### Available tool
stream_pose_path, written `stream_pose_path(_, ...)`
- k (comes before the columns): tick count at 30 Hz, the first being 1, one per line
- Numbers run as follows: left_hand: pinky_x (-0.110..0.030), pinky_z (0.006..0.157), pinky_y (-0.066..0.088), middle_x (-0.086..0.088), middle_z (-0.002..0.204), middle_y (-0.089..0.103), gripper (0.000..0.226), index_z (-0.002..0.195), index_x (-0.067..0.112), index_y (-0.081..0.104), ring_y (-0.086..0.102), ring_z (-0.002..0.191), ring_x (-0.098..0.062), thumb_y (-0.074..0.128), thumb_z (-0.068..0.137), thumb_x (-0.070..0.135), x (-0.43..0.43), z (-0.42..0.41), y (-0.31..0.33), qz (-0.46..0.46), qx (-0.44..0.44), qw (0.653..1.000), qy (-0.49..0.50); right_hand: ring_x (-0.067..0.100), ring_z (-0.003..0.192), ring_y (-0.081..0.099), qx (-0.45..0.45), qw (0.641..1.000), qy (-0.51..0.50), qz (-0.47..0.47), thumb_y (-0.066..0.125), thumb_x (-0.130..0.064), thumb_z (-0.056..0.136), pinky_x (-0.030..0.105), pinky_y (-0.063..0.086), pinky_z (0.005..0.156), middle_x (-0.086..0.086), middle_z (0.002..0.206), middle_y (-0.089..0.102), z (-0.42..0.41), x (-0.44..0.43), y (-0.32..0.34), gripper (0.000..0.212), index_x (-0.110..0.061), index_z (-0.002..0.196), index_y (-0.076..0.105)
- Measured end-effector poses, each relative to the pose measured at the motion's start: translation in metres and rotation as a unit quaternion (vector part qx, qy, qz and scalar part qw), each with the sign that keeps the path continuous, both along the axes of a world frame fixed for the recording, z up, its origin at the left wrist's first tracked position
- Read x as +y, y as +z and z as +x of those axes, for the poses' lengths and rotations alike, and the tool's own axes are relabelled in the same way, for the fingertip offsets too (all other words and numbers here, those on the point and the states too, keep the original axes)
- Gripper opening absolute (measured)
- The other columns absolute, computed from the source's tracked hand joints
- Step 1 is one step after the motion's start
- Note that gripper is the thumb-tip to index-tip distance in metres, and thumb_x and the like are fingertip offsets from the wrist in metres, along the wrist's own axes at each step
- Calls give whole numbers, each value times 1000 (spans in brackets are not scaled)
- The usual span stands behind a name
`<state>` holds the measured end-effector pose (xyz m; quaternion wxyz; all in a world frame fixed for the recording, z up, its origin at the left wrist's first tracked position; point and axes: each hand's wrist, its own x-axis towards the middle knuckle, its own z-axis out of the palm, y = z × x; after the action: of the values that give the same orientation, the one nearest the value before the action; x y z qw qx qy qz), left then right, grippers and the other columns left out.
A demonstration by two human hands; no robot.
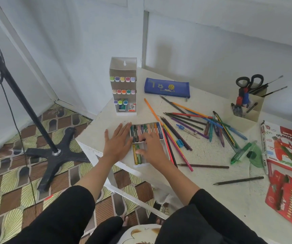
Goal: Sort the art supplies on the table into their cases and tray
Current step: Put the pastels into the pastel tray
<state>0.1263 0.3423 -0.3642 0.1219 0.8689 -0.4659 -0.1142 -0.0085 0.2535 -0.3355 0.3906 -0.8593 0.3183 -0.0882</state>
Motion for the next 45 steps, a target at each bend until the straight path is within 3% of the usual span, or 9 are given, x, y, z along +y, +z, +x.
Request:
stream_pose_path(4,-52,115,-9,15,159,8,57,152,32,-2,-5,145,-4,15,99,45,0,-1,1,-9,0,1000,0,16,99,45,-8,1000,-1,4,76,-14,75,29,41,89,1,111,39,-1,-1,-4,41,-11,109,52)
stream_pose_path(7,-51,115,-9,16,158,8,66,152,34,-2,-5,145,-3,8,89,51,1,0,1,-10,8,1000,1,6,85,46,-64,997,2,38,72,-10,79,12,37,79,-1,102,44,-8,-3,-1,30,-12,106,57)
stream_pose_path(14,-52,114,-10,15,159,5,67,152,33,-4,-6,146,-5,3,88,54,0,3,-4,-6,6,1000,-11,3,83,58,-177,967,-183,-12,57,2,88,6,45,72,-1,93,63,-73,-61,21,19,-16,93,64)
stream_pose_path(18,-53,114,-9,16,159,7,66,152,33,-2,-4,146,-4,6,89,51,0,1,-4,-14,2,1000,-6,15,80,59,-100,941,-306,-104,56,3,87,16,42,74,11,96,66,-135,-124,23,16,-5,96,67)
stream_pose_path(23,-53,114,-8,17,158,6,65,152,34,-3,-5,145,-3,5,89,51,0,0,-2,-12,-1,1000,-3,38,105,52,103,883,-427,-165,51,-6,88,39,42,86,22,106,63,-199,-192,12,28,-8,109,68)
stream_pose_path(29,-52,115,-8,16,159,7,65,152,34,-3,-5,145,-3,5,90,51,1,-1,0,-12,0,1000,-4,37,118,40,217,878,-397,-155,53,-18,91,47,36,93,22,118,57,-212,-216,12,37,-11,127,57)
stream_pose_path(35,-53,115,-8,16,159,6,68,152,34,-5,-6,145,-3,-1,87,54,0,0,-1,-4,-5,1000,-6,38,109,44,266,874,-361,-184,57,-23,91,48,38,91,20,106,58,-212,-217,13,27,-9,113,64)
stream_pose_path(42,-54,114,-8,14,158,11,73,152,34,-1,-2,146,-5,-5,83,58,-1,2,-6,-22,-7,1000,-7,36,104,52,142,879,-404,-208,60,-23,89,50,39,90,13,103,66,-212,-208,10,16,-13,99,68)
stream_pose_path(45,-55,114,-7,14,158,12,75,152,33,0,-1,146,-6,-6,82,59,-1,3,-7,-28,-7,1000,-7,31,91,61,-2,881,-430,-196,62,-14,87,33,44,83,14,98,69,-210,-193,15,15,-5,98,68)
